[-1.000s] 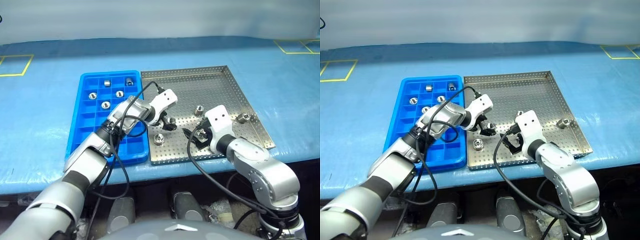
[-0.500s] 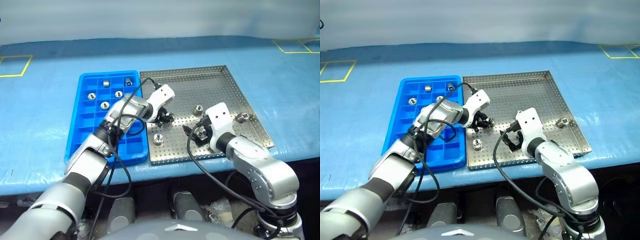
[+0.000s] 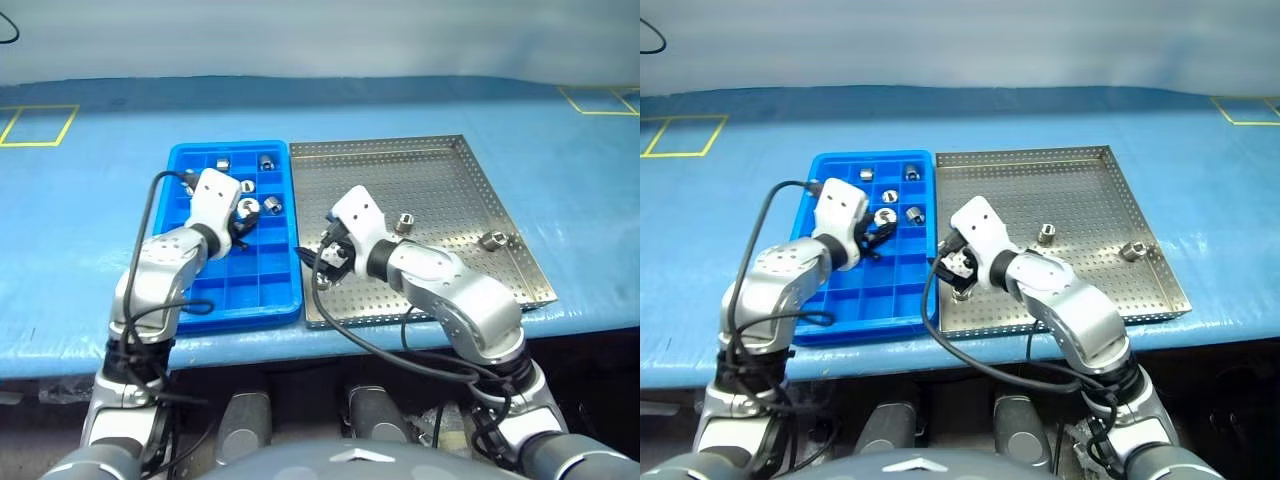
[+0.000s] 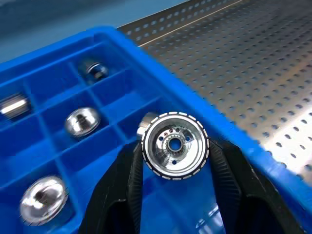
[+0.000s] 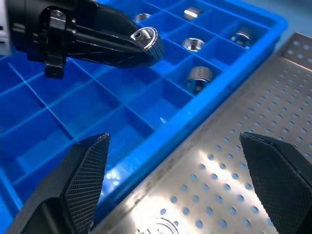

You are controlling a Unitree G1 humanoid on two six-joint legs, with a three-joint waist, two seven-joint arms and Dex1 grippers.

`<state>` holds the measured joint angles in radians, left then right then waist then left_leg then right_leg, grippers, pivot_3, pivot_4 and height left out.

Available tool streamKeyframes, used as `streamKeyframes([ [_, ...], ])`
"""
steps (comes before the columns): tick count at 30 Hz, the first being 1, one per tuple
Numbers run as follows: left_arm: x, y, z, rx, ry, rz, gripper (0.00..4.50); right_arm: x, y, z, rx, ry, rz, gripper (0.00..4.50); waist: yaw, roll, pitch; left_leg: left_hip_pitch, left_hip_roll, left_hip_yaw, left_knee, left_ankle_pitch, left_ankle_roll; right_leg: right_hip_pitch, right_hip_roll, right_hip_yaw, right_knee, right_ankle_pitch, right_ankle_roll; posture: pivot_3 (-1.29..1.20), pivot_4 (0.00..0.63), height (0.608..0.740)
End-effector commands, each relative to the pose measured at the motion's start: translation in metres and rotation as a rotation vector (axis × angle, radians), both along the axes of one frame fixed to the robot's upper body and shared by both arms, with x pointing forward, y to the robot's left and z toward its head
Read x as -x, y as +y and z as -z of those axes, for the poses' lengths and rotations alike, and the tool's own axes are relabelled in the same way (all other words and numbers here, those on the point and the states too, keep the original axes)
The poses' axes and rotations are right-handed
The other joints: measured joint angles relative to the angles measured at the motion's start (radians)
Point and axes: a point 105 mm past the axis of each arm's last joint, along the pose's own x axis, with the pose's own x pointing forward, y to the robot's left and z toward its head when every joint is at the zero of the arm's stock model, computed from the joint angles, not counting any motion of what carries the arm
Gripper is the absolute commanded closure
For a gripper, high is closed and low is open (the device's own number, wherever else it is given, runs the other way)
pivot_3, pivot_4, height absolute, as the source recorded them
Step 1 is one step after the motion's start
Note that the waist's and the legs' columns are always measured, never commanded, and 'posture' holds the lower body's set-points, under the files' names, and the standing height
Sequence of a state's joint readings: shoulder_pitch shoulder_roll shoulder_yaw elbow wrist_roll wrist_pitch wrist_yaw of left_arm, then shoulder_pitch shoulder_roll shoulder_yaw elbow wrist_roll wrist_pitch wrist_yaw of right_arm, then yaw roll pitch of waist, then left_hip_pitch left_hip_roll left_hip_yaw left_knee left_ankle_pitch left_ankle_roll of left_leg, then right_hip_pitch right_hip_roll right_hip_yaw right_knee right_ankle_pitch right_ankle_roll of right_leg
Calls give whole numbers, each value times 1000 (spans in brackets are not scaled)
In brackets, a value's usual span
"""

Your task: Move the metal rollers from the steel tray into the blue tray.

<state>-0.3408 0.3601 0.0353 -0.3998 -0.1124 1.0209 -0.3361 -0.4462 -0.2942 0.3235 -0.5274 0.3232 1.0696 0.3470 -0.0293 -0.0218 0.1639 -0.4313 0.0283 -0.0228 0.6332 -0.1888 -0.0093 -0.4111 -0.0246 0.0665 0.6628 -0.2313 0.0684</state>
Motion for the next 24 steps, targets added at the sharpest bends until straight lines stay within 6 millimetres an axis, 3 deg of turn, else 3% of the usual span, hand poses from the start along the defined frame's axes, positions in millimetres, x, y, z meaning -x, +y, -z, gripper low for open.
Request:
streamKeyframes([
  [1, 11, 26, -15, -2, -95, -164, 2836, 6, 25, -7, -18, -42, -129, 0, 9, 0, 0, 0, 0, 0, 0, 0, 0, 0, 0, 0, -1, 0, 0, 95, 150, 740],
  [10, 21, 62, 11, -39, -40, -391, 2836, 12, 38, 5, -12, -26, -203, 0, 29, -1, 0, 0, 0, 0, 2, 0, 0, 1, 0, -1, 0, 1, 0, 99, 150, 740],
  [17, 17, 65, 23, -25, 10, -434, 2836, 10, 27, 6, -23, -22, -139, 0, 16, -1, -1, 0, 0, 0, 2, 0, 0, 1, 0, -1, 0, 1, -1, 57, 150, 740],
  [20, 11, 47, 11, 44, -30, -361, 1847, 10, 20, 6, -25, -22, -106, 0, 16, -1, -1, 0, 0, 0, 2, 0, 0, 1, 0, -1, 0, 1, -1, 45, 150, 740],
  [24, 5, -2, -21, 160, -117, -107, 416, 10, 0, 2, -28, -26, -44, 0, 18, -2, -1, -1, 0, 0, 2, 0, 0, 1, 0, -1, 0, 1, -1, 10, 150, 740],
])
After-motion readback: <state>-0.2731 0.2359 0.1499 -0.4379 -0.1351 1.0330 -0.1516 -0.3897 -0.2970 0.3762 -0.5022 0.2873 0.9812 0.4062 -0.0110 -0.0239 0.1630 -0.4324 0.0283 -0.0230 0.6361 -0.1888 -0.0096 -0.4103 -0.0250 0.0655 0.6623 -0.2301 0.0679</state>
